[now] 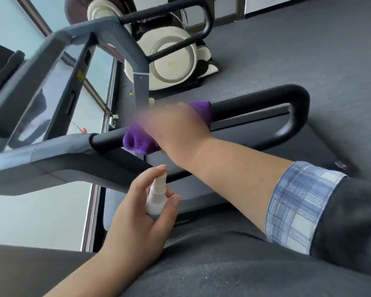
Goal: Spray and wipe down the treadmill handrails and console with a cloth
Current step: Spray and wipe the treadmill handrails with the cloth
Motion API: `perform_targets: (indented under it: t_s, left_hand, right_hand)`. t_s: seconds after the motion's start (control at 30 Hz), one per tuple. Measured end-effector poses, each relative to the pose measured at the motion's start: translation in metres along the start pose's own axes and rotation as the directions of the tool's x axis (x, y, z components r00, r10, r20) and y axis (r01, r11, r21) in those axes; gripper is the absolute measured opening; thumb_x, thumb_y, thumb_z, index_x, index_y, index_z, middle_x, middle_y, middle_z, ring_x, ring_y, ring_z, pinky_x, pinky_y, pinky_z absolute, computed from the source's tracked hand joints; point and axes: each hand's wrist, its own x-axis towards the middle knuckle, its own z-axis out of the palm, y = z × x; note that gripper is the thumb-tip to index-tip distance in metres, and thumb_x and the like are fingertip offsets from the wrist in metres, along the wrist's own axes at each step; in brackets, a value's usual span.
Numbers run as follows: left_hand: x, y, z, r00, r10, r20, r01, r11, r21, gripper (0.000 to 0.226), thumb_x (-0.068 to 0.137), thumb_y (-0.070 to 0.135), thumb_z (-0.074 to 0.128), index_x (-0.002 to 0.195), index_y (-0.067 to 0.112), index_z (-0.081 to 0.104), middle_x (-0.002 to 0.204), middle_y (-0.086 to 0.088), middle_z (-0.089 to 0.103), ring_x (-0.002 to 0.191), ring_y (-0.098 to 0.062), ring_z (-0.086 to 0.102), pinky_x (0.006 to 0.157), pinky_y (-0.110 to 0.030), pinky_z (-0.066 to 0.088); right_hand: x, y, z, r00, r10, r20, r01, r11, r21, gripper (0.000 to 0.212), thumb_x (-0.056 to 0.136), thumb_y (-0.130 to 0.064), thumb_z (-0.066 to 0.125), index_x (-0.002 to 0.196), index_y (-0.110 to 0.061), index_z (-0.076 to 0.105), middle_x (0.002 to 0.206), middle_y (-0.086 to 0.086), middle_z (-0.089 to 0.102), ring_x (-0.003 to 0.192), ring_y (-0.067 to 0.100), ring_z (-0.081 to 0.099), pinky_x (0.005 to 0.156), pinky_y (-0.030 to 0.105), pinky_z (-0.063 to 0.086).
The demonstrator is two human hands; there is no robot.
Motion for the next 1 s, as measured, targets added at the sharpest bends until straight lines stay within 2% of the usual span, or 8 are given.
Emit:
perform_targets:
  t_s: [0.13, 0.2, 0.3, 0.43, 0.6, 0.7, 0.87, 1.0]
  left_hand:
    - [0.004, 0.012, 0.015, 0.999, 0.043, -0.002, -0.043, 0.998, 0.038, 0.054, 0.084, 0.043, 0.060, 0.121, 0.069, 0.031, 0.091, 0.014, 0.064, 0.046, -0.004, 0.057, 0.050, -0.020, 0.048]
    - [0.009, 0.021, 0.024, 0.996, 0.089, -0.014, -0.088, 0.995, 0.053, 0.058, 0.087, 0.035, 0.064, 0.124, 0.065, 0.031, 0.093, 0.015, 0.064, 0.059, -0.006, 0.061, 0.058, -0.008, 0.044]
    - [0.019, 0.037, 0.039, 0.996, 0.088, -0.021, -0.087, 0.995, 0.053, 0.064, 0.082, 0.027, 0.062, 0.124, 0.065, 0.032, 0.094, 0.015, 0.064, 0.070, -0.008, 0.062, 0.063, -0.003, 0.042]
    - [0.031, 0.056, 0.067, 0.995, 0.099, -0.006, -0.098, 0.994, 0.044, 0.056, 0.089, 0.039, 0.066, 0.126, 0.063, 0.033, 0.092, 0.014, 0.064, 0.065, -0.010, 0.063, 0.062, -0.005, 0.043]
    - [0.048, 0.076, 0.104, 0.997, 0.068, 0.043, -0.072, 0.994, 0.088, 0.065, 0.083, 0.029, 0.066, 0.127, 0.063, 0.032, 0.095, 0.020, 0.064, 0.076, -0.005, 0.064, 0.066, -0.006, 0.043]
    - [0.058, 0.088, 0.126, 0.997, 0.056, 0.056, -0.060, 0.995, 0.077, 0.067, 0.082, 0.027, 0.066, 0.124, 0.066, 0.032, 0.094, 0.021, 0.064, 0.073, -0.007, 0.063, 0.064, -0.007, 0.043]
    - [0.069, 0.098, 0.155, 0.998, 0.009, 0.062, -0.012, 0.999, 0.049, 0.056, 0.084, 0.042, 0.061, 0.124, 0.066, 0.032, 0.093, 0.017, 0.063, 0.072, -0.011, 0.063, 0.064, -0.014, 0.047]
    - [0.074, 0.106, 0.168, 0.998, -0.016, 0.062, 0.011, 0.998, 0.068, 0.053, 0.084, 0.043, 0.057, 0.125, 0.065, 0.031, 0.092, 0.018, 0.063, 0.074, -0.009, 0.063, 0.067, -0.011, 0.045]
  right_hand:
    - [-0.022, 0.039, 0.005, 0.993, 0.039, -0.111, -0.037, 0.999, 0.013, 0.046, 0.085, -0.013, 0.053, 0.129, -0.023, 0.061, 0.095, 0.006, 0.064, 0.076, 0.031, 0.061, 0.072, 0.042, 0.043]
    - [-0.034, 0.061, 0.006, 0.990, 0.058, -0.131, -0.053, 0.998, 0.039, 0.048, 0.084, -0.012, 0.042, 0.127, -0.020, 0.062, 0.098, 0.008, 0.065, 0.076, 0.033, 0.061, 0.073, 0.044, 0.044]
    - [-0.055, 0.098, 0.003, 0.988, 0.087, -0.128, -0.079, 0.994, 0.072, 0.053, 0.086, -0.013, 0.031, 0.129, -0.018, 0.062, 0.099, 0.011, 0.065, 0.080, 0.036, 0.061, 0.077, 0.048, 0.046]
    - [-0.087, 0.149, 0.001, 0.972, 0.138, -0.188, -0.131, 0.990, 0.047, 0.045, 0.087, -0.011, 0.045, 0.127, -0.018, 0.064, 0.101, 0.009, 0.065, 0.082, 0.035, 0.061, 0.079, 0.047, 0.047]
    - [-0.126, 0.215, 0.002, 0.955, 0.224, -0.195, -0.204, 0.972, 0.117, 0.053, 0.079, -0.013, 0.069, 0.131, -0.018, 0.060, 0.114, 0.011, 0.064, 0.091, 0.036, 0.062, 0.082, 0.047, 0.048]
    - [-0.144, 0.231, 0.012, 0.924, 0.348, -0.160, -0.296, 0.913, 0.280, 0.072, 0.071, -0.019, 0.082, 0.136, -0.022, 0.051, 0.123, 0.011, 0.060, 0.097, 0.035, 0.059, 0.085, 0.046, 0.048]
    - [-0.154, 0.240, 0.020, 0.888, 0.440, -0.134, -0.314, 0.792, 0.525, 0.065, 0.077, -0.033, 0.069, 0.137, -0.021, 0.046, 0.125, 0.012, 0.059, 0.105, 0.033, 0.056, 0.087, 0.044, 0.047]
    - [-0.174, 0.242, 0.025, 0.798, 0.599, 0.069, -0.483, 0.567, 0.667, 0.078, 0.070, -0.022, 0.080, 0.141, -0.022, 0.048, 0.132, 0.007, 0.057, 0.118, 0.021, 0.050, 0.093, 0.041, 0.047]
